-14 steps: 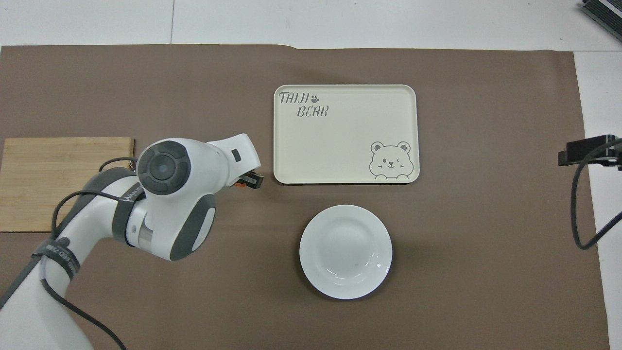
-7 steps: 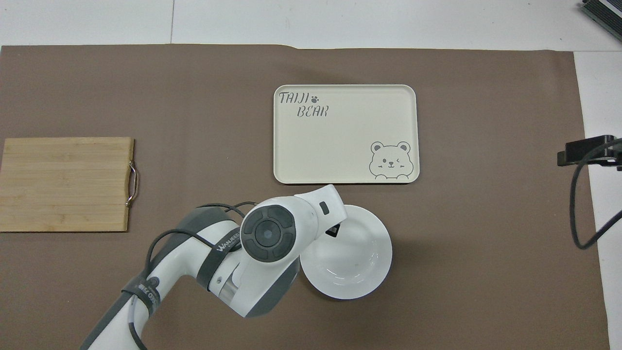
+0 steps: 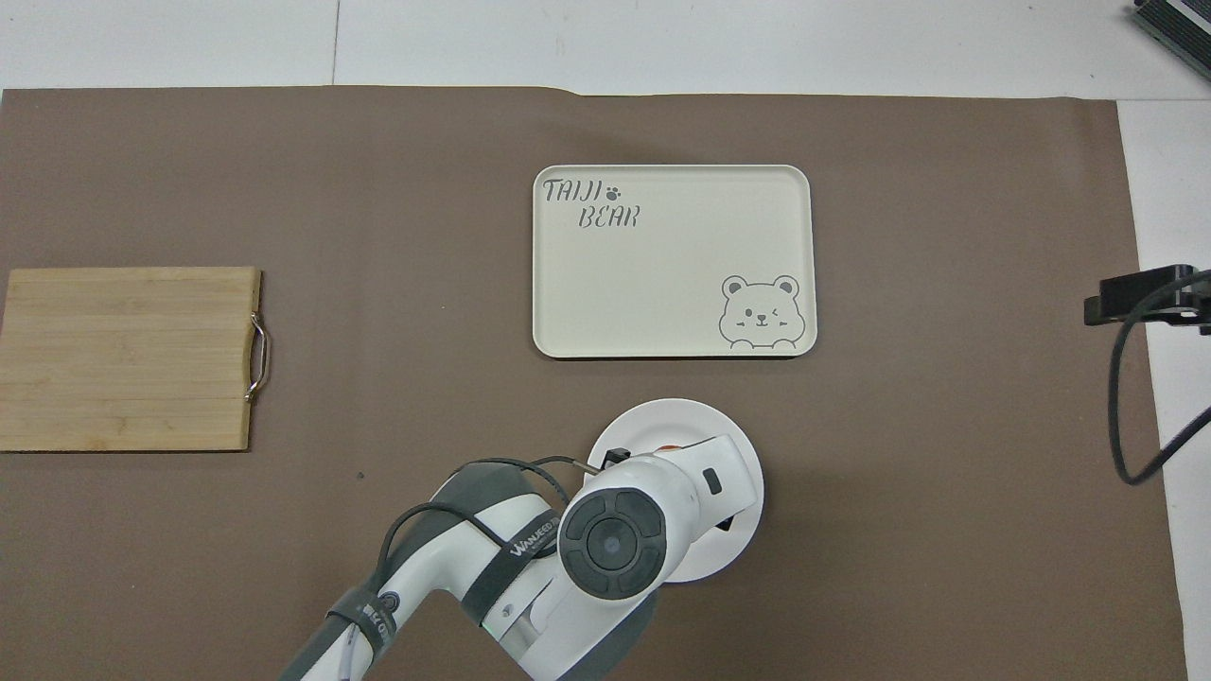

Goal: Place orange and plate with both arms
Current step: 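Release the orange onto the plate while the right gripper reaches inward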

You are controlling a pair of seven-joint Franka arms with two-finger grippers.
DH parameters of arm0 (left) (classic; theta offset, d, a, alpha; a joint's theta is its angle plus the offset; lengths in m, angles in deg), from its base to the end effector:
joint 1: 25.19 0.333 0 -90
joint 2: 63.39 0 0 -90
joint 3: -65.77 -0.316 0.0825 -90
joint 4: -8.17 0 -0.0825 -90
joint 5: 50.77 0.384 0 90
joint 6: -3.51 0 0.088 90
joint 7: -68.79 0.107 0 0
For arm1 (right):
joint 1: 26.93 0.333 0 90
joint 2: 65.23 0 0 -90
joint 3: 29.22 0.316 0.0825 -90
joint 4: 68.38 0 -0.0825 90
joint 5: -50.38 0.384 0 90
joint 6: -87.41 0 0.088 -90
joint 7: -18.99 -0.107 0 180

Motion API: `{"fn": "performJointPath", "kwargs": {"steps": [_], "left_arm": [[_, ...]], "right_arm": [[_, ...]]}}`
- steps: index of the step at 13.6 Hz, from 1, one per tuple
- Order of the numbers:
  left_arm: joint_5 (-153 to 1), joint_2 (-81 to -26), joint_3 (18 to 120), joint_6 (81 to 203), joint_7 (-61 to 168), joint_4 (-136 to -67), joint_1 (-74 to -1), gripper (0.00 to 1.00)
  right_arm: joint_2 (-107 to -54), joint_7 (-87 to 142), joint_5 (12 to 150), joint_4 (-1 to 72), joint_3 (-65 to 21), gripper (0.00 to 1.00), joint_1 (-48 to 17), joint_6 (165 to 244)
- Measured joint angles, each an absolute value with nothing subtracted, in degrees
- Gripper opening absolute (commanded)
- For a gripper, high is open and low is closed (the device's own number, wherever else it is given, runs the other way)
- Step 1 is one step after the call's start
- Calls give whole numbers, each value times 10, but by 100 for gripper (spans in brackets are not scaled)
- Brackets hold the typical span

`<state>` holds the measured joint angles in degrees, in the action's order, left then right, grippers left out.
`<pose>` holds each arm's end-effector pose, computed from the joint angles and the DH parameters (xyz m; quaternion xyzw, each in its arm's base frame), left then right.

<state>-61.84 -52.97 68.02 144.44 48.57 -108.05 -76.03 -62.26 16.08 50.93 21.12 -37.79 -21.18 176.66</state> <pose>0.3655 -0.4850 0.3840 0.9661 -0.2146 0.0556 0.1325 0.5368 -0.0278 0.6554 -0.9984 0.0498 -0.0234 0.0087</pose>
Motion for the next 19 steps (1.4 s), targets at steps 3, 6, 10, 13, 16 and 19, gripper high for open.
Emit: {"fn": "performJointPath", "kwargs": {"steps": [3,6,10,13,16,19], "left_arm": [[-645,-527,679,1458,482,-1080,-760,100],[-646,-527,679,1458,475,-1080,-760,100],[-646,-537,667,1407,475,-1071,-751,100],[-619,-588,657,1306,505,-1052,-665,100],[-526,-638,647,1239,540,-1050,-565,100],[-514,-646,643,1221,638,-1047,-477,100]], "right_arm": [[-623,161,509,212,-378,100,-212,1767],[-623,161,509,212,-378,100,-212,1767],[-623,161,509,214,-378,100,-212,1767],[-623,161,510,218,-378,100,-211,1767],[-617,195,519,241,-376,100,-210,1766],[-609,233,556,291,-376,100,-209,1771]]}}
